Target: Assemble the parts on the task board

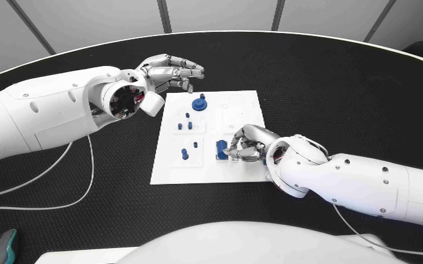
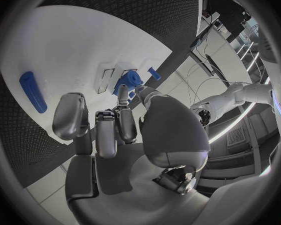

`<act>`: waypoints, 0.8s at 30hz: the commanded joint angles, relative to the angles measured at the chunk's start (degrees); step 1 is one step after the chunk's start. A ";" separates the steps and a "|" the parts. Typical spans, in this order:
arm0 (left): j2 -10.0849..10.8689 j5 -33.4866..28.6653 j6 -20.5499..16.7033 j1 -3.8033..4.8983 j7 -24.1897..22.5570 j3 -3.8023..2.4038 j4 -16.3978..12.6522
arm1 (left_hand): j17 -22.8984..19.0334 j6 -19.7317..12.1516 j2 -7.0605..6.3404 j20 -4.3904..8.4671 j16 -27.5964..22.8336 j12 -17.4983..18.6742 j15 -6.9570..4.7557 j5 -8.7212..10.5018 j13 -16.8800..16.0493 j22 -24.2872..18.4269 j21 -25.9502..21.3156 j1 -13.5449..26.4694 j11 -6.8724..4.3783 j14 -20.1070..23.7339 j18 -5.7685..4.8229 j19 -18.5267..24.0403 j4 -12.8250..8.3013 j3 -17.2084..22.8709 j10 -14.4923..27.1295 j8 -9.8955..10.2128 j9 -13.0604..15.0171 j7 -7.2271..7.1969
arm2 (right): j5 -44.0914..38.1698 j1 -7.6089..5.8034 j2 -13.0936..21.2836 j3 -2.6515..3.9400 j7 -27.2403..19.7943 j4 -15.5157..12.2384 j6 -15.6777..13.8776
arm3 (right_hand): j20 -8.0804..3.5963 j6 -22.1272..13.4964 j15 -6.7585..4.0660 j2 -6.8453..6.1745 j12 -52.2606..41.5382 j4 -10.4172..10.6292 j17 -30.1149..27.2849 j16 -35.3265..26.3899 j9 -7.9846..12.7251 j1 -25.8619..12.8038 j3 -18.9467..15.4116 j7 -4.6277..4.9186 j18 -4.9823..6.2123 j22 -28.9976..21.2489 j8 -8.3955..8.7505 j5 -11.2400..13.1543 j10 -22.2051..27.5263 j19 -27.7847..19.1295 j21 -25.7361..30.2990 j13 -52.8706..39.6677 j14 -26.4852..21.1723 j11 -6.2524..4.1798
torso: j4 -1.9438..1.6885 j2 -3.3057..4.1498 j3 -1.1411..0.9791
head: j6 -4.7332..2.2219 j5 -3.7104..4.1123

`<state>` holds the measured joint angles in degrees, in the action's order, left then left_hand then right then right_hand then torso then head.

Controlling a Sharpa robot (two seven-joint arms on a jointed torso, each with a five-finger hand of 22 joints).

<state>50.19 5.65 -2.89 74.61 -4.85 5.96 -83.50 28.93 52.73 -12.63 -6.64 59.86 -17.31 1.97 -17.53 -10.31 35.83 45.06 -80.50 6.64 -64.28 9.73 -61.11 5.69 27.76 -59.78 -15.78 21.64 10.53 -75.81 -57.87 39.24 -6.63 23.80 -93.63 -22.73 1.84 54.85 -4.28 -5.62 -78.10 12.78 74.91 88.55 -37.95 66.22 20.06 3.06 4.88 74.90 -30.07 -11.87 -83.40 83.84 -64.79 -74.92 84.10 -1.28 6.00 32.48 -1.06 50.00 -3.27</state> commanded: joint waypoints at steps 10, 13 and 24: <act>-0.05 0.00 0.04 0.00 0.04 0.00 0.05 | -0.09 -0.29 0.61 -0.24 0.05 -0.37 -0.01 -0.14 0.08 -0.09 -0.24 0.18 -0.10 0.45 0.82 0.08 0.21 -0.14 0.37 -0.19 -0.07 -0.08 | 0.00 0.00 -1.43 0.00 0.81 1.94 1.36 | -0.42 0.44 -0.59 -0.72 -0.63 -1.24 12.60 0.37 -0.02 2.15 2.87 -0.40 -0.60 8.00 -0.27 2.65 -0.65 0.38 -0.28 -6.21 5.39 -0.14 | 0.04 0.00 -0.03 | 0.00 -0.11; -0.08 0.00 0.06 0.00 0.05 0.00 0.06 | -0.09 -0.29 0.61 -0.24 0.05 -0.37 -0.01 -0.14 0.08 -0.09 -0.24 0.18 -0.10 0.45 0.82 0.08 0.21 -0.14 0.37 -0.19 -0.07 -0.08 | 0.00 0.00 -1.66 0.00 0.98 2.30 1.64 | -0.43 0.47 -0.60 -0.97 -0.72 -1.45 12.68 0.40 -0.04 2.34 3.11 -0.42 -0.59 8.01 -0.31 2.99 -0.70 0.37 -0.22 -6.30 5.41 -0.16 | 0.04 0.01 -0.07 | 0.00 -0.13; -0.03 0.00 0.04 0.00 0.11 0.00 0.06 | -0.09 -0.29 0.61 -0.24 0.05 -0.37 -0.01 -0.14 0.08 -0.09 -0.24 0.18 -0.10 0.45 0.82 0.08 0.21 -0.14 0.37 -0.19 -0.07 -0.08 | 0.00 0.00 -1.90 0.00 1.17 2.44 1.47 | -0.45 0.51 -0.61 -1.34 -0.85 -1.63 12.70 0.41 -0.06 2.42 3.29 -0.41 -0.60 8.05 -0.36 3.34 -0.78 0.38 -0.24 -6.42 5.41 -0.16 | 0.05 0.03 -0.03 | 0.00 -0.06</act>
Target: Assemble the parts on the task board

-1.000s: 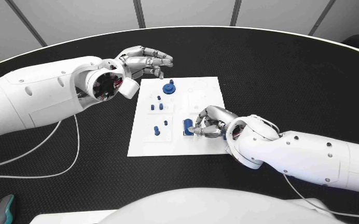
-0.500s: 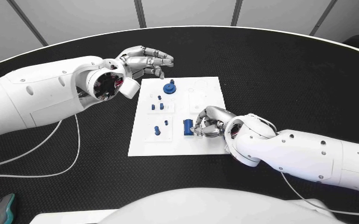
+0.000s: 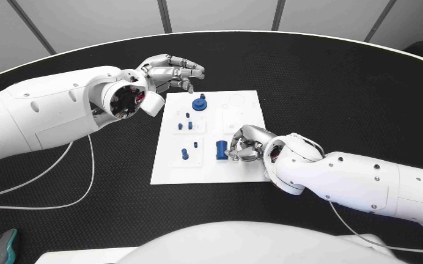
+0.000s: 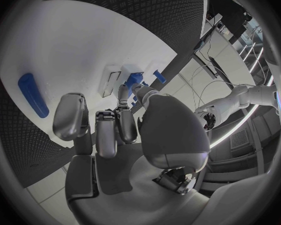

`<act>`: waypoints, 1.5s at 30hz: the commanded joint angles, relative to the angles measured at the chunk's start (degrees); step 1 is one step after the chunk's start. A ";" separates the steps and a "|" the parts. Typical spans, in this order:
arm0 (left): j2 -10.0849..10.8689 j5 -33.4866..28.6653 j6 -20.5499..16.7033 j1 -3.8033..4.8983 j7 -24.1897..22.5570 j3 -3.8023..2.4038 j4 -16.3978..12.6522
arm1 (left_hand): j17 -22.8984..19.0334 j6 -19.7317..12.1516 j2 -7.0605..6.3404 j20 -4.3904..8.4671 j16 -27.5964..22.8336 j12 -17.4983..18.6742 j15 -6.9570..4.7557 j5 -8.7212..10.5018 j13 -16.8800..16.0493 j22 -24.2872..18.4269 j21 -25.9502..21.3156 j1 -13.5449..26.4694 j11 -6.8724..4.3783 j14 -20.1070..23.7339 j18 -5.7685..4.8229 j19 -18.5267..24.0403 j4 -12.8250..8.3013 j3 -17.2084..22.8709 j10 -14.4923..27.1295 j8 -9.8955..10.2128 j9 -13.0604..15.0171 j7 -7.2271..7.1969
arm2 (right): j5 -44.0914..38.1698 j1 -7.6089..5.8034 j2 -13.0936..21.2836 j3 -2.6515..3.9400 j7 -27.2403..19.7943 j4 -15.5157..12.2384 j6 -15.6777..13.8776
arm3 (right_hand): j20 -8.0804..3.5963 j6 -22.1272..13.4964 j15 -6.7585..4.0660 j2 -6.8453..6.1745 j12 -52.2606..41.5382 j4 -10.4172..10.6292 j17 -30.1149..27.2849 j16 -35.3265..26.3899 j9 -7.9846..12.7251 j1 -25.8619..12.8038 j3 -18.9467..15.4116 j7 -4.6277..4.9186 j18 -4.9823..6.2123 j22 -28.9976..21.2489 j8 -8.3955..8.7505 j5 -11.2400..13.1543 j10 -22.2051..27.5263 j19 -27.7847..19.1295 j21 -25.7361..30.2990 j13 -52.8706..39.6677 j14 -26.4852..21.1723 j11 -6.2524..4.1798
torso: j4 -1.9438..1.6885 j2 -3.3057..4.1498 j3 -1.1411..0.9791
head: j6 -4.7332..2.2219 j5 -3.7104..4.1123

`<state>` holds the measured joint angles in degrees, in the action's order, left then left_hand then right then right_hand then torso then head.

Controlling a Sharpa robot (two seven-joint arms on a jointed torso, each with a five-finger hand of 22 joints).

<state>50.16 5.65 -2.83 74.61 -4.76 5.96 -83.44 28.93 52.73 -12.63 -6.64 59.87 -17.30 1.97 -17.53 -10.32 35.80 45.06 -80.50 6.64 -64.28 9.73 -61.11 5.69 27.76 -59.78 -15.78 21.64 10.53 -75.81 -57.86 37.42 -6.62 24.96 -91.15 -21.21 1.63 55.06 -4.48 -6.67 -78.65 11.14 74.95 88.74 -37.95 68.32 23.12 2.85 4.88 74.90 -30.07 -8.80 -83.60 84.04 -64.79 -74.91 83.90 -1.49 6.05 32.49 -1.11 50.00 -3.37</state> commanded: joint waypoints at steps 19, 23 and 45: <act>0.23 0.00 -0.25 0.00 -0.22 0.00 -0.11 | -0.16 -0.36 0.71 -0.25 0.08 -0.49 0.00 -0.19 0.12 -0.16 -0.38 0.07 -0.09 0.51 0.83 0.03 0.39 -0.15 0.45 -0.28 -0.11 -0.08 | -2.16 -0.02 7.67 0.40 -2.48 -8.36 -6.68 | -0.13 -0.98 -0.13 -1.62 0.67 -0.61 12.49 0.14 0.58 0.54 1.41 0.36 -0.58 8.09 0.86 -0.18 -0.05 0.10 0.20 -5.83 5.58 0.45 | 0.14 -0.13 0.06 | 0.00 0.29; 0.19 0.00 -0.37 -0.01 -0.23 0.00 0.07 | -0.17 -0.34 0.91 -0.26 0.09 -0.52 0.00 -0.22 0.13 -0.18 -0.40 0.09 -0.09 0.51 0.83 0.02 0.51 -0.05 0.45 -0.31 -0.12 -0.08 | -2.28 -0.03 11.57 0.52 -3.01 -10.80 -7.50 | 0.51 -3.01 0.82 -2.59 1.33 -0.78 12.41 0.10 2.13 0.14 2.17 1.84 -0.58 8.08 3.79 -0.20 0.40 -0.03 0.71 -5.48 5.56 1.66 | 0.27 -0.16 0.04 | -0.17 0.66; -0.14 -0.01 -0.32 -0.02 -0.29 0.01 0.57 | -0.18 -0.35 1.00 -0.27 0.10 -0.55 0.02 -0.19 0.13 -0.20 -0.43 0.22 -0.08 0.50 0.82 0.01 0.67 -0.06 0.46 -0.33 -0.12 -0.06 | -5.62 0.18 17.80 0.40 -0.60 -6.75 -7.91 | 1.34 -2.93 1.65 -3.78 4.24 -1.62 11.04 -0.54 3.22 0.47 2.66 2.75 -0.08 7.36 5.99 -0.25 2.28 -0.86 3.89 -3.53 5.23 2.54 | 0.80 -0.38 -0.01 | -0.30 1.77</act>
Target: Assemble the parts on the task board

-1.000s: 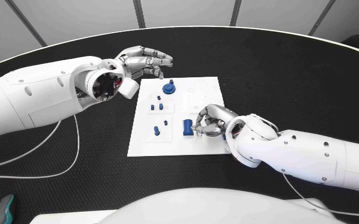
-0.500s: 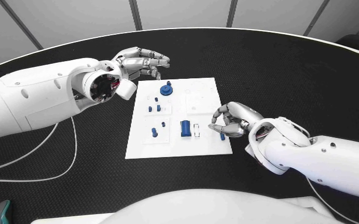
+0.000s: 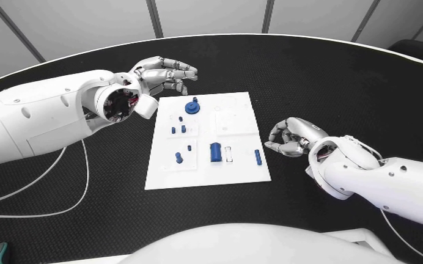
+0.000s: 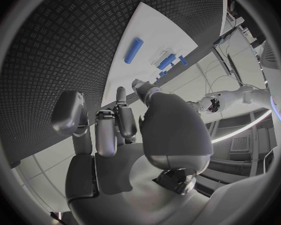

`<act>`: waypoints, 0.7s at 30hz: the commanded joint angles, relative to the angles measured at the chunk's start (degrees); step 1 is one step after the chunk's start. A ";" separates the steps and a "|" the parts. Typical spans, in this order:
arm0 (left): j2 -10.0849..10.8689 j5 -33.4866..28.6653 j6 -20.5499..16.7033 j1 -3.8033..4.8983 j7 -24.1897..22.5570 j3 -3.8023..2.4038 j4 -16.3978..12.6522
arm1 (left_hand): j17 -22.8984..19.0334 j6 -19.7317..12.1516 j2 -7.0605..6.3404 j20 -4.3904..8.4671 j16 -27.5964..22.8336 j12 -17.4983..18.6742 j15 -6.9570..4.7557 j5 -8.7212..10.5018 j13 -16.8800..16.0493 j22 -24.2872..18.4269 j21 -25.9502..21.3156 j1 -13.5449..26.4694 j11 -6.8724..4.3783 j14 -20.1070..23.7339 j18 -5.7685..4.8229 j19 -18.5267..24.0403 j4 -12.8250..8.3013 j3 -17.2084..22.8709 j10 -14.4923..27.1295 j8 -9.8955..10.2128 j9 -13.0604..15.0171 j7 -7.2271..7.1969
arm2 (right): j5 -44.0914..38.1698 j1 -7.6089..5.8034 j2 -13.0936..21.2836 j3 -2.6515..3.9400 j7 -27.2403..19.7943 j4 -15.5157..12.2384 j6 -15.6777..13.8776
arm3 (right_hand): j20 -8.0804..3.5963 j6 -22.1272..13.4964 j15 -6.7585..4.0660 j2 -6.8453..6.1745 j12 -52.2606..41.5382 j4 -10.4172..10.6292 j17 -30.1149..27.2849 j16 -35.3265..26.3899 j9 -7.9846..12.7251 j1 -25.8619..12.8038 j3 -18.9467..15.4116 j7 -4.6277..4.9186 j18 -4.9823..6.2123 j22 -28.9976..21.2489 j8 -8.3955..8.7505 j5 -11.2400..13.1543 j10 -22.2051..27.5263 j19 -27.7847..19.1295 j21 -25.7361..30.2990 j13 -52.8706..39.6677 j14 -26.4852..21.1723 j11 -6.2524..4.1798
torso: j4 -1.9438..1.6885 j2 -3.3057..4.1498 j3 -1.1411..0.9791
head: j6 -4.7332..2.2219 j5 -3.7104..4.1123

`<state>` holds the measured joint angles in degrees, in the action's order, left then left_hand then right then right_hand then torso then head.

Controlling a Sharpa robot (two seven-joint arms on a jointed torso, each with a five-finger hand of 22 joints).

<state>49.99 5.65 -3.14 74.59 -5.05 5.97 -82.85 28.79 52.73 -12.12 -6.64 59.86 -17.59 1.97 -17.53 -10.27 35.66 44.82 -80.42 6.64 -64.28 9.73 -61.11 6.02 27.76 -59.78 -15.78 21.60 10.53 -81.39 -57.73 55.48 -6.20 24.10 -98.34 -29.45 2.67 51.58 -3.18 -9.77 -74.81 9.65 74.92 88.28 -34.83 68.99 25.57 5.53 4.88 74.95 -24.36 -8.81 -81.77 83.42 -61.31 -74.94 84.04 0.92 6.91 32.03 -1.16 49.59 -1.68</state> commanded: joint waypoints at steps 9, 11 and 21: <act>-0.04 0.00 0.09 0.00 -0.02 0.00 0.00 | -0.05 -0.35 0.49 -0.27 0.10 -0.26 0.02 -0.19 0.08 -0.07 -0.20 0.15 -0.08 0.50 0.82 0.01 0.35 -0.05 0.46 -0.33 -0.08 -0.06 | -0.09 0.38 -2.45 -0.18 0.83 1.83 1.95 | 0.47 1.00 0.40 -1.31 0.64 0.58 10.87 -0.20 0.19 -1.47 -0.42 0.11 0.03 7.19 0.63 -0.13 0.58 -0.37 0.99 -3.38 5.03 0.19 | 0.08 0.01 0.02 | 0.33 0.02; -0.12 0.00 0.15 0.00 -0.02 0.00 0.02 | -0.05 -0.35 0.49 -0.27 0.10 -0.26 0.02 -0.19 0.08 -0.07 -0.20 0.15 -0.08 0.50 0.82 0.01 0.35 -0.05 0.46 -0.33 -0.08 -0.06 | -0.10 0.42 -2.95 -0.21 0.89 1.98 2.23 | 0.53 1.04 0.45 -1.70 0.81 0.98 10.76 -0.27 0.23 -2.15 -0.86 0.16 0.09 7.09 0.85 -0.02 0.67 -0.44 1.39 -3.27 5.00 0.24 | 0.00 0.00 0.03 | 0.30 0.10; -0.16 0.00 0.21 0.00 -0.02 0.00 0.10 | -0.05 -0.35 0.49 -0.27 0.10 -0.26 0.02 -0.19 0.08 -0.07 -0.20 0.15 -0.08 0.50 0.82 0.01 0.35 -0.05 0.46 -0.33 -0.08 -0.06 | -0.10 0.56 -4.03 -0.36 1.77 2.37 3.70 | 0.66 1.41 0.50 -2.67 1.14 2.99 10.50 -0.43 0.06 -4.53 -3.29 0.15 0.21 6.90 1.36 -1.32 0.84 -0.51 2.26 -3.10 4.95 0.28 | 0.02 0.00 0.08 | 0.41 0.18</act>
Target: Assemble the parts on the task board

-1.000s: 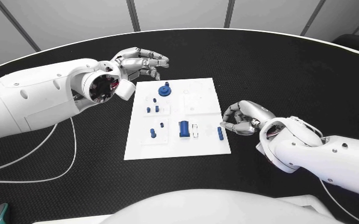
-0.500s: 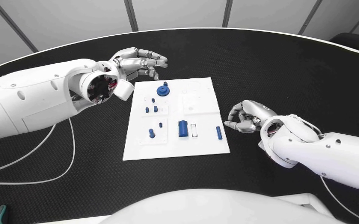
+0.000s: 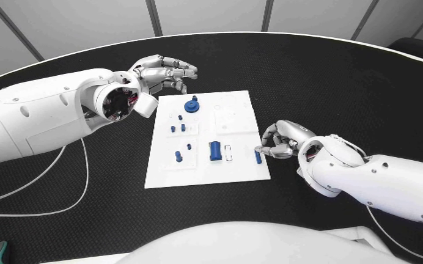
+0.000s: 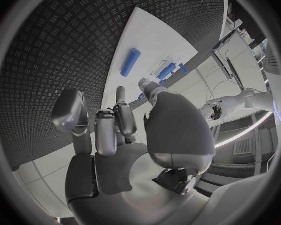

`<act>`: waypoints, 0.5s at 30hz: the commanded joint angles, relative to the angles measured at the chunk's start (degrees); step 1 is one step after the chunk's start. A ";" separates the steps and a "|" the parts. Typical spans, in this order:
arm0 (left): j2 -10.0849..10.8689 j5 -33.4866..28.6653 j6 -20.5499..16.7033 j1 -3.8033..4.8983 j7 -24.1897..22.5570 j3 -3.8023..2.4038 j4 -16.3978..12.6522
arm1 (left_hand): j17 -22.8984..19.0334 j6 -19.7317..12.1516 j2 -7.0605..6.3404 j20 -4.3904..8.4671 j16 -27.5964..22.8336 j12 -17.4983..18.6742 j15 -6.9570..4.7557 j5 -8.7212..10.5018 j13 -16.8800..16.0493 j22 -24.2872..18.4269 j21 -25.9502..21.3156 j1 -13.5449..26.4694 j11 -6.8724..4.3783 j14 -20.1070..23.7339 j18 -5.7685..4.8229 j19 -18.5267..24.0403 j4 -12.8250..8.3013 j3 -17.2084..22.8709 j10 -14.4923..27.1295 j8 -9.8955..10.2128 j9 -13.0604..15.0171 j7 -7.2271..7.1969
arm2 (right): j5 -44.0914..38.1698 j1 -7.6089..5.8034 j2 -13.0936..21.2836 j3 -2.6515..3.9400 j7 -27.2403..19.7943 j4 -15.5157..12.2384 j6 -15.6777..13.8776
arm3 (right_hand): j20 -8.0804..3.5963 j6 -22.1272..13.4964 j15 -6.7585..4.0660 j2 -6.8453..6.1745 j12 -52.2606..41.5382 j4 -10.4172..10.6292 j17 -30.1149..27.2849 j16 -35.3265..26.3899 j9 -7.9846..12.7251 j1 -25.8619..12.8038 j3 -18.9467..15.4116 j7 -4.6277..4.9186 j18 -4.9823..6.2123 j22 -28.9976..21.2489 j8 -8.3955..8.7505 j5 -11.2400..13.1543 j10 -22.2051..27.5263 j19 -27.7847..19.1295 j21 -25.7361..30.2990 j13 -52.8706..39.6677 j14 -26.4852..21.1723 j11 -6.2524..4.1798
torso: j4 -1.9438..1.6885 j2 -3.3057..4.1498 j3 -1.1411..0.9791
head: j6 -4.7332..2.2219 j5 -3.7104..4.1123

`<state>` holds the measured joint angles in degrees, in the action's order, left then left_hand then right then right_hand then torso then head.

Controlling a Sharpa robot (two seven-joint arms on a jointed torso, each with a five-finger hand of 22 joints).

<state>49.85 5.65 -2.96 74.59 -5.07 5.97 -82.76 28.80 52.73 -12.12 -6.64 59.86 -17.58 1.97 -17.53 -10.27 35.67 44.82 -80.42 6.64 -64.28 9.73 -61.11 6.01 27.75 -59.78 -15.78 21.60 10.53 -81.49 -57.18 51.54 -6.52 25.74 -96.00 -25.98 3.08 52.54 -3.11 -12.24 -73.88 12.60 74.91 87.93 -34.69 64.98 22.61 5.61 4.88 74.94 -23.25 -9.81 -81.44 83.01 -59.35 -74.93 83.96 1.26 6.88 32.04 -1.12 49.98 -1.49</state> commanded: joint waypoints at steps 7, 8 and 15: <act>-0.07 0.00 0.13 0.00 0.00 0.00 0.08 | -0.06 -0.35 0.49 -0.27 0.10 -0.27 0.02 -0.19 0.09 -0.08 -0.20 0.15 -0.08 0.50 0.82 0.01 0.35 -0.05 0.46 -0.33 -0.08 -0.06 | 0.00 0.15 -0.48 -0.22 0.62 0.12 1.24 | 0.18 1.27 0.30 -0.18 0.09 0.32 10.52 -0.08 -0.42 -0.57 -0.93 -0.20 0.19 6.97 -0.17 -0.67 0.40 0.00 0.16 -3.22 5.03 -0.25 | -0.02 0.02 -0.03 | 0.02 0.04; -0.06 0.00 0.14 0.00 0.00 0.00 0.07 | -0.06 -0.35 0.49 -0.27 0.10 -0.27 0.02 -0.19 0.09 -0.08 -0.20 0.15 -0.08 0.50 0.82 0.01 0.35 -0.05 0.46 -0.33 -0.08 -0.06 | 0.00 0.18 -0.54 -0.24 0.69 0.16 1.38 | 0.18 1.27 0.30 -0.18 0.09 0.32 10.52 -0.08 -0.42 -0.57 -0.93 -0.20 0.19 6.97 -0.17 -0.67 0.40 0.00 0.16 -3.22 5.03 -0.25 | -0.01 0.01 -0.01 | 0.02 0.03; -0.03 0.00 0.18 0.00 0.02 0.00 0.07 | -0.08 -0.40 0.47 -0.28 0.14 -0.32 0.02 -0.16 0.10 -0.14 -0.27 0.18 -0.09 0.50 0.83 -0.02 0.46 -0.08 0.51 -0.37 -0.10 -0.08 | 0.00 0.47 -0.87 -0.34 1.08 0.57 1.91 | 0.12 1.67 0.21 -0.11 0.11 0.43 10.51 -0.09 -0.62 -0.52 -1.17 -0.36 0.21 6.96 -0.44 -0.68 0.39 0.01 0.26 -3.21 5.03 -0.38 | 0.01 0.01 -0.03 | 0.02 -0.04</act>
<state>49.82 5.65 -2.79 74.59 -5.05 5.97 -82.69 28.81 52.73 -12.12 -6.64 59.87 -17.58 1.97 -17.53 -10.22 35.59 44.82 -80.42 6.44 -64.28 9.73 -61.11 6.18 27.59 -59.57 -15.78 21.55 10.53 -81.49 -56.74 50.69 -6.86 26.80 -95.47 -24.11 3.08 53.77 -3.11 -12.40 -73.88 13.05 74.90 87.93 -35.22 64.83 21.83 5.20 4.88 74.93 -23.51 -10.16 -81.24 83.01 -59.35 -74.92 83.96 1.06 6.88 32.04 -1.12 50.00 -1.46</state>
